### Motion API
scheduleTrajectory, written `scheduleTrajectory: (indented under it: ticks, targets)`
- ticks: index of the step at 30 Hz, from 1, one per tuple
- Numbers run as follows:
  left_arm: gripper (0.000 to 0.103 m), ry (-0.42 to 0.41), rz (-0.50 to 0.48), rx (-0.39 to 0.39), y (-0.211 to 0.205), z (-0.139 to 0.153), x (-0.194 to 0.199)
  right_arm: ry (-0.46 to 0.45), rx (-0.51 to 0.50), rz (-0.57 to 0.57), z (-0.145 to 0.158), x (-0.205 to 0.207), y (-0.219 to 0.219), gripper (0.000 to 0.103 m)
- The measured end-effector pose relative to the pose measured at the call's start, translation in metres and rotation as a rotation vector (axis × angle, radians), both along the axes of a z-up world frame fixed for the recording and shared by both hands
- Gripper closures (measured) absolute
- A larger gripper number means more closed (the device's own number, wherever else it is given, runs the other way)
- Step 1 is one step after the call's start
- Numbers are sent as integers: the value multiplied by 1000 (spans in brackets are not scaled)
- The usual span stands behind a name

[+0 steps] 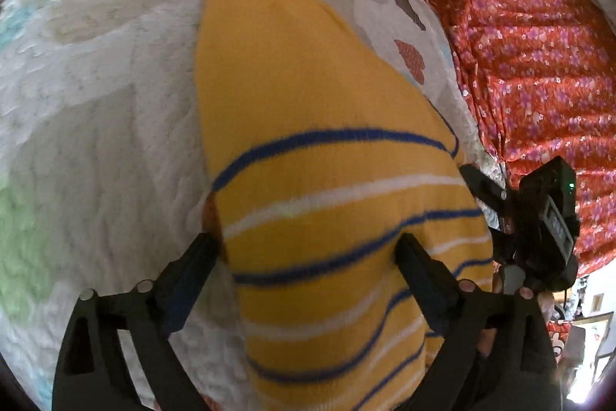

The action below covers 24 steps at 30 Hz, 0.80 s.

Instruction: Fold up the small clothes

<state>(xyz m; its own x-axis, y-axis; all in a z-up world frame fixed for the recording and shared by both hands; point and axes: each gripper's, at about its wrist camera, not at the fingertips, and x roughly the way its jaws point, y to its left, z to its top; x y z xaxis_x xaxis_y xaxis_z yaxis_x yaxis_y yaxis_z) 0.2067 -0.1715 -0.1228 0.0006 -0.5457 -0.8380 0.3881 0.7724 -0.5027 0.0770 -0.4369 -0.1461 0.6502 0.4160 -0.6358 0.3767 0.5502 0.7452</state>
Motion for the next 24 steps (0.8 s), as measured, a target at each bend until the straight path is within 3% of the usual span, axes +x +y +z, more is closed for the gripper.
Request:
scheduleTrajectory:
  ticks: [3,4,5,7,9,12,15,21,24]
  targets:
    - [7,-2,5,-6,-3,0,0,10,-55,65,3,15,14,15]
    - [12,-8,6,12,-4,0,-3,21,-75,84,4,21,19,17]
    - [31,-11,5,18,-6,1,-6,37,-96,102,4,27,24,31]
    - [42,-35,11,30,-7,10,-13,67,-118,120,5,35,33,52]
    - [54,-65,5,32,-5,20,-18,63,-167,129,19,36,43,60]
    - [60,-75,19,-2,8,37,-24,35,-207,140,39,36,54,63]
    - [60,-97,58,-12,24,50,-21,-17,-178,149,62,45,68,64]
    - [60,-113,164,-31,76,70,12,-83,-166,209,88,78,103,65]
    - [60,-133,209,5,97,73,36,-91,-162,228,89,104,125,65]
